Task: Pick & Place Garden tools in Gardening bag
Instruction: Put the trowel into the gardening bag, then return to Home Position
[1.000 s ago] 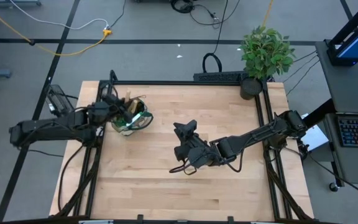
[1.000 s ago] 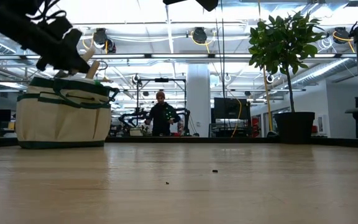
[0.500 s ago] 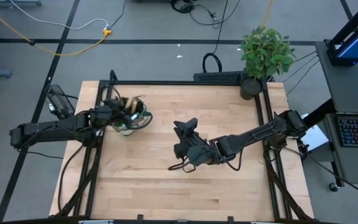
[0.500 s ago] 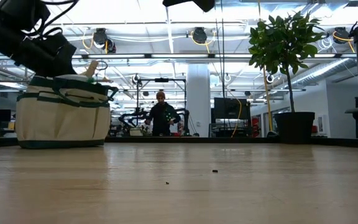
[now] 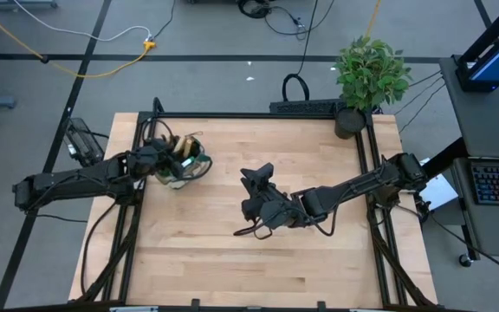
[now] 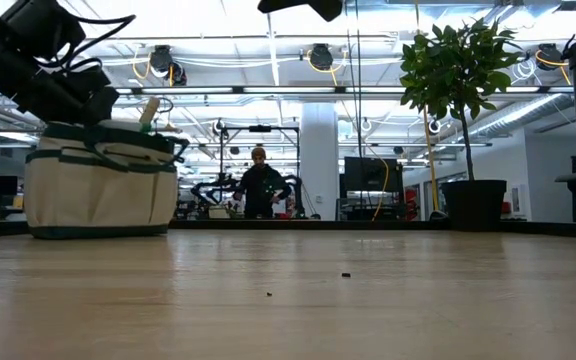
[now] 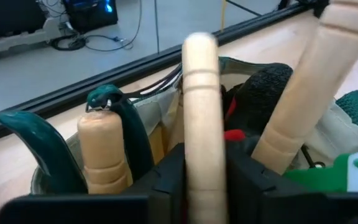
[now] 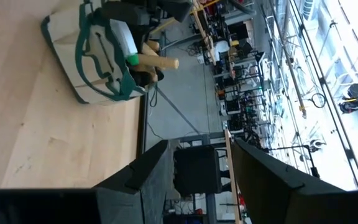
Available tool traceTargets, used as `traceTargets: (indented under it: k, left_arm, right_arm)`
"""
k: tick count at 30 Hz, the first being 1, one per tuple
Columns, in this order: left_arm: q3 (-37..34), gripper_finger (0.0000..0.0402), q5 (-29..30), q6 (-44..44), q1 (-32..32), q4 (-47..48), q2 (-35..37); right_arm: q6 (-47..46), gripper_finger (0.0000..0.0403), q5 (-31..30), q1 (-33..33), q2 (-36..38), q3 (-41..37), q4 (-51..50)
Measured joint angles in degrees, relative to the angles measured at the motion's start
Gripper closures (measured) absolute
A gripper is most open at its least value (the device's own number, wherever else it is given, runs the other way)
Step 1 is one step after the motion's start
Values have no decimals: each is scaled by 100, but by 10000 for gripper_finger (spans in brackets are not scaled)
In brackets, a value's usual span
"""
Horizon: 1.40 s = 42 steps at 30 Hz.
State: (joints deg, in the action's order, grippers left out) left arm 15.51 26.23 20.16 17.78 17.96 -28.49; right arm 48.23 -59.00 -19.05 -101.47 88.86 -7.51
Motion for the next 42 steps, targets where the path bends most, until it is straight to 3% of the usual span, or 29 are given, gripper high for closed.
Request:
traceTargets:
  k: [8,17,23,27,32,37,42]
  left_arm:
    - [0,223,-88,-60,-2,-61,7]
    - [800,185,-137,-515,-43,-142,7]
    - [1678,184,-1161,-293,-180,8,11]
    - [2138,183,-2005,-179,-264,292,50]
    - [2387,183,-2934,-87,-341,461,197]
    - [2426,183,-3071,412,-367,428,491]
    - [2435,183,-3414,-223,-367,431,870]
  right_arm:
    - [0,236,66,0,-1,0,2]
    - [-4,236,53,19,-2,0,2]
    - [-106,236,-686,99,105,-4,-66]
    - [-637,236,-807,120,428,-4,-325]
    - [-2084,236,-112,155,1127,-4,-1379]
    - [-3432,236,852,237,1847,-4,-2596]
    - [-4294,236,1575,304,2485,-4,-3450]
